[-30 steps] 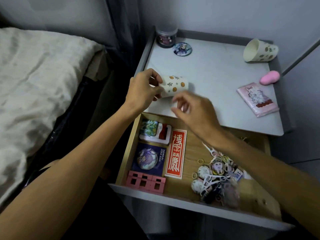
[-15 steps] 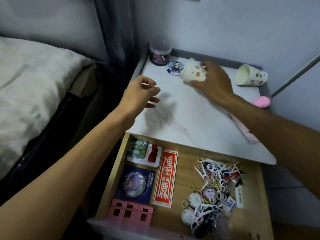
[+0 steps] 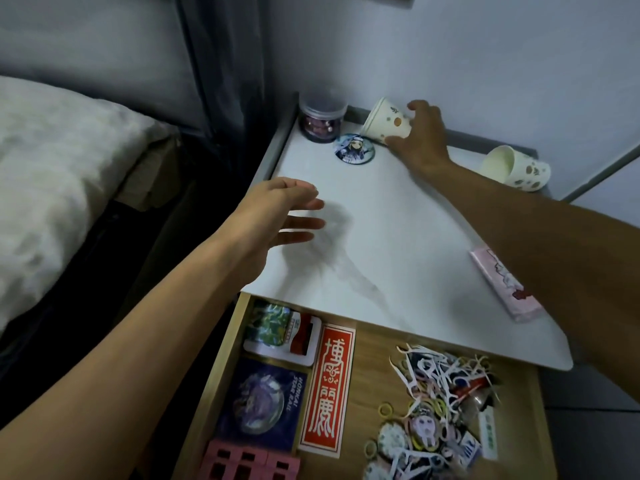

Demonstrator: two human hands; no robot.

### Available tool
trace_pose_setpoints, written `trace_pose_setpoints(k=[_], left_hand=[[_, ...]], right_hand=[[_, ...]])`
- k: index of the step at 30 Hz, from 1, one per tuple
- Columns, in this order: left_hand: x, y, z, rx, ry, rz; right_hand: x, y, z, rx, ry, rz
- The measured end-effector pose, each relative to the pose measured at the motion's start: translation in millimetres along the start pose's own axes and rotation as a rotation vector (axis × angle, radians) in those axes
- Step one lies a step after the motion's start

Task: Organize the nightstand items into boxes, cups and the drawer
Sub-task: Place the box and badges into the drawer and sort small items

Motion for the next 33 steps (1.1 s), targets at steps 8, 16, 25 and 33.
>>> trace_pose_setpoints(k=[8,16,25,33], left_hand=[[3,7,-6,0.039,-0.058,0.007],[34,43,12,0.139,-0.323,0.159],[80,120,94,0.154,-0.688,0.582],[89,140,200,0.243,-1.363,0.889]], right_hand=[[-11,20,14,-0.052,0.036,-0.011],[-99,156,42,-0.068,-0.188,0.177],[-112,370,-54,-0.208,0.18,1.019],[-100,390,-93,-0.435,0.495,0.917]])
Point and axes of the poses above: each hand's wrist, its own y-axis away from the middle knuckle, its own x-axis out of the palm, z = x × y, the point moved 8 cm from there along -y, towards the middle knuckle, and after that the axes turned 12 degrees about -z, right-handed, at the moved point
